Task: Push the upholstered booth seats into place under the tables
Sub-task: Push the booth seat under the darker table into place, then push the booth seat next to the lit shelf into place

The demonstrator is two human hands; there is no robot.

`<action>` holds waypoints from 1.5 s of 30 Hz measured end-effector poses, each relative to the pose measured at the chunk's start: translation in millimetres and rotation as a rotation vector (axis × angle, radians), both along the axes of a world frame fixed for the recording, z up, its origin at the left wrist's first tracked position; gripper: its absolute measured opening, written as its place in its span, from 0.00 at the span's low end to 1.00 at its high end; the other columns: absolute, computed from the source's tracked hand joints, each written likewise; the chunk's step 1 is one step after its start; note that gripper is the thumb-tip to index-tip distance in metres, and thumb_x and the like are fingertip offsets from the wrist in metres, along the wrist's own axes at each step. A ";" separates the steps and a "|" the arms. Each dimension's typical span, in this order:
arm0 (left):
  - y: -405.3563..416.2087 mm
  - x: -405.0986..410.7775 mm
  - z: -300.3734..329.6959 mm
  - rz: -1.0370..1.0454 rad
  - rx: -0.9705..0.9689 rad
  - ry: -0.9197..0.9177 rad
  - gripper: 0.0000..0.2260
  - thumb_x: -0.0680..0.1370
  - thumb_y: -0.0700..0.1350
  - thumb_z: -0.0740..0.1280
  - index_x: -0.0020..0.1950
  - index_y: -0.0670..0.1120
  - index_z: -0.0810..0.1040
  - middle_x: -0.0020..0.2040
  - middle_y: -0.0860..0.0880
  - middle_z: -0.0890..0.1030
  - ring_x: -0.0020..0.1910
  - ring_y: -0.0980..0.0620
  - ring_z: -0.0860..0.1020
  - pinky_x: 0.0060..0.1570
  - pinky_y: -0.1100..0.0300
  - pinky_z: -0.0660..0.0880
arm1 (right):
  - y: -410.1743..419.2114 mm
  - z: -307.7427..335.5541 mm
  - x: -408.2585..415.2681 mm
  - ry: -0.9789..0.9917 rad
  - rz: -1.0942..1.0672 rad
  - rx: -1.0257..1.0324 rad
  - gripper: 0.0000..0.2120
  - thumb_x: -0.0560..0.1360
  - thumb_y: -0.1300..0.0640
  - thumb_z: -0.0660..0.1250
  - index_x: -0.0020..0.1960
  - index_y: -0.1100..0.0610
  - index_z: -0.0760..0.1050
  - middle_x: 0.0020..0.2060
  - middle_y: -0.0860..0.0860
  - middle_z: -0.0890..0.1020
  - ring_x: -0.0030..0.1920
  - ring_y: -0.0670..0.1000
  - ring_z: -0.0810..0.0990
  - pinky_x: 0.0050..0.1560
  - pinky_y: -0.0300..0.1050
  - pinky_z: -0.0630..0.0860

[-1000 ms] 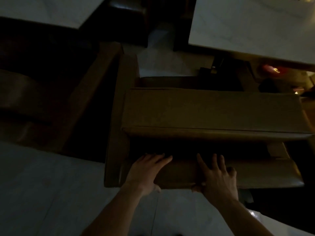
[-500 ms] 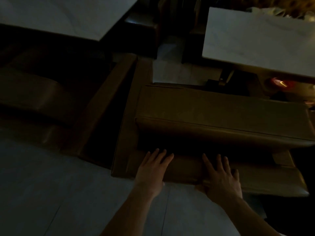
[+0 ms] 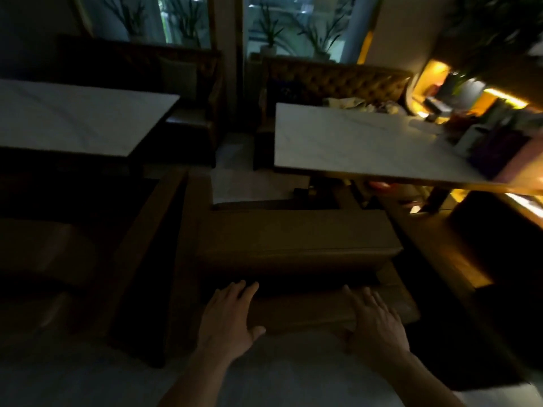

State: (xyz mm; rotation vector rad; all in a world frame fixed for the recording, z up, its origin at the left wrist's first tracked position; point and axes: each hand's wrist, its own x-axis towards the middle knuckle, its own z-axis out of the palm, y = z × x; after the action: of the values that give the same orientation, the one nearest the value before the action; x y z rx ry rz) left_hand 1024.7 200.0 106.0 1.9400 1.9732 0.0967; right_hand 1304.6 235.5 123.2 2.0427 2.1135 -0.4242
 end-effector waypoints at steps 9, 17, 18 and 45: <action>0.3 151.9 76.7 -0.169 0.099 -0.003 0.42 0.73 0.67 0.67 0.79 0.61 0.47 0.81 0.54 0.50 0.78 0.49 0.50 0.76 0.48 0.51 | -40.4 71.5 142.5 0.038 -0.062 0.206 0.49 0.71 0.33 0.67 0.78 0.38 0.36 0.81 0.54 0.45 0.80 0.58 0.44 0.78 0.63 0.48; -30.8 360.5 113.9 -0.325 0.150 -0.006 0.42 0.72 0.68 0.67 0.79 0.60 0.49 0.80 0.53 0.52 0.78 0.49 0.53 0.75 0.48 0.55 | -106.5 111.6 332.7 0.103 -0.134 0.258 0.46 0.71 0.26 0.60 0.78 0.38 0.39 0.81 0.54 0.45 0.80 0.59 0.43 0.77 0.64 0.46; -34.1 381.7 115.9 -0.333 0.153 -0.017 0.42 0.72 0.68 0.67 0.79 0.61 0.49 0.80 0.54 0.52 0.78 0.49 0.53 0.74 0.48 0.56 | -112.4 113.8 353.2 0.102 -0.144 0.257 0.46 0.71 0.26 0.60 0.78 0.38 0.39 0.81 0.54 0.44 0.80 0.59 0.43 0.77 0.63 0.46; 93.0 863.2 -31.3 -0.430 -0.120 -0.128 0.43 0.72 0.66 0.69 0.80 0.59 0.50 0.80 0.53 0.55 0.77 0.50 0.54 0.75 0.50 0.56 | 14.9 -21.1 810.5 0.055 -0.251 -0.024 0.49 0.69 0.26 0.62 0.79 0.42 0.39 0.81 0.56 0.45 0.80 0.60 0.42 0.77 0.61 0.48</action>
State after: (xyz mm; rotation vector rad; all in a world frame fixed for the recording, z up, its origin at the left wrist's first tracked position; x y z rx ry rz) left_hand 1887.9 293.0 74.7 2.1696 1.4127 -0.0108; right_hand 2115.2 250.4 102.2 2.3166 1.8749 -0.5444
